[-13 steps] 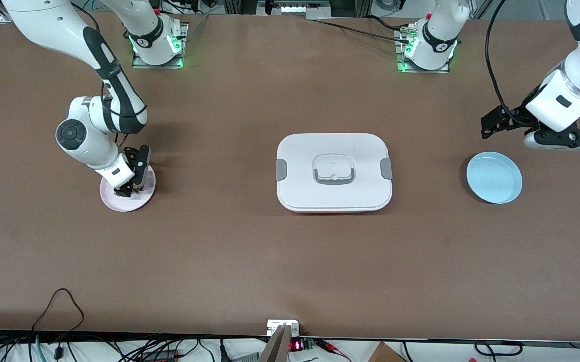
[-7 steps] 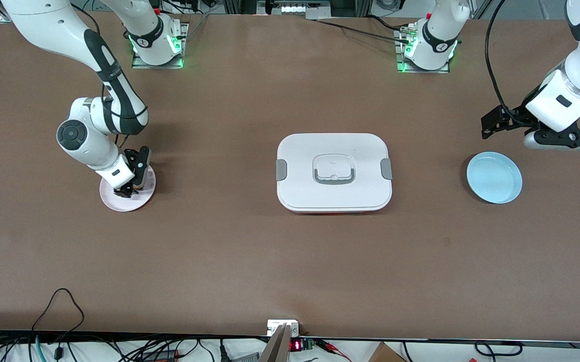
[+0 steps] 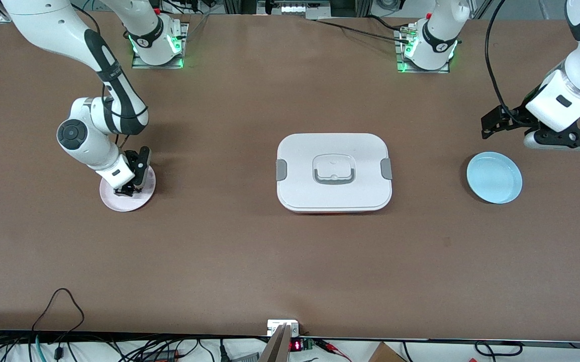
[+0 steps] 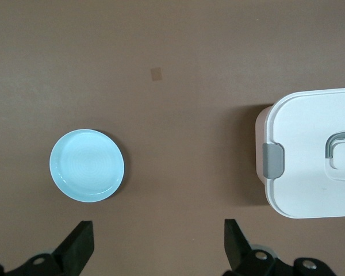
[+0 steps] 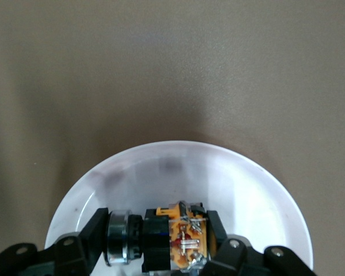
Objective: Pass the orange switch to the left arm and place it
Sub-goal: 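Close the right gripper on the orange switch, then lift the switch with the right gripper while the left gripper approaches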
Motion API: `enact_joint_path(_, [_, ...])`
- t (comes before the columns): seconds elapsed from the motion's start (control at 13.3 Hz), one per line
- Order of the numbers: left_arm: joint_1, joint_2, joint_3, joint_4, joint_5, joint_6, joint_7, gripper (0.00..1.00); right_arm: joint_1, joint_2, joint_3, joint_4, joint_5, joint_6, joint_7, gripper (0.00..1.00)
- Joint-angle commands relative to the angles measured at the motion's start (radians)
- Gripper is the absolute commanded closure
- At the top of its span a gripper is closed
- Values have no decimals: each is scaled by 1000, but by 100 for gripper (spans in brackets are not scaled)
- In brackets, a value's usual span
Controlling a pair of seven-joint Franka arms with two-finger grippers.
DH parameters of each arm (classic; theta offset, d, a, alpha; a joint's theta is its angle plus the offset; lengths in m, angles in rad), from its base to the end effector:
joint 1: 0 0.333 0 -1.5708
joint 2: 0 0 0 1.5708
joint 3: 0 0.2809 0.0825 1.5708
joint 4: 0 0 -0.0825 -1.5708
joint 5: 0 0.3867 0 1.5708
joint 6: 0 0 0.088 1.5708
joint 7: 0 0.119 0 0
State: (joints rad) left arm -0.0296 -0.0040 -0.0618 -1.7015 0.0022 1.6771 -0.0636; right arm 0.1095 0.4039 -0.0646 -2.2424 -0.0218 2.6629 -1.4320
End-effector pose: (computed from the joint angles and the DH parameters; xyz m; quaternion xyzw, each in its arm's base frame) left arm 0.5586 -0.0510 0.5264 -0.9998 0.0140 0.0101 0.0020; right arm 0.5323 0.0223 0.1408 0.7310 0.6821 -0.0047 0.0192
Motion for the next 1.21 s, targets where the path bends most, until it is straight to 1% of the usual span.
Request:
enact_joint_path(0.0, [-1, 5, -3, 20, 21, -19, 10, 0, -20, -20, 46, -6, -10, 22, -19, 72])
enact_joint_path(0.15, [-1, 7, -3, 20, 22, -19, 11, 0, -20, -57, 75, 1, -4, -7, -7, 73])
enact_joint_path(0.23, [-1, 5, -3, 20, 22, -19, 11, 0, -20, -80, 103, 12, 12, -55, -4, 73])
enact_joint_path(0.38, [-1, 5, -3, 20, 21, -19, 11, 0, -20, -115, 140, 52, 81, -159, -5, 73])
enact_joint_path(0.53, [-1, 5, -3, 20, 21, -19, 11, 0, -20, -145, 193, 114, 172, -275, -5, 73])
enact_joint_path(0.68, [-1, 7, -3, 20, 21, -19, 11, 0, -19, -154, 250, 187, 311, -368, -5, 73])
enact_joint_path(0.75, [-4, 10, -3, 20, 22, -19, 18, 0, -17, -154, 271, 208, 380, -388, -5, 73])
enact_joint_path(0.9, [-6, 31, -4, 20, 9, -72, 15, 0, -16, -154, 324, 233, 524, -390, -5, 73])
enact_joint_path(0.98, [3, 39, -3, 31, -25, -111, 24, 0, -13, -152, 351, 256, 615, -390, -2, 73])
enact_joint_path(1.13, [11, 51, 6, 43, -182, -186, 24, 0, 9, -149, 384, 280, 780, -387, 10, 73])
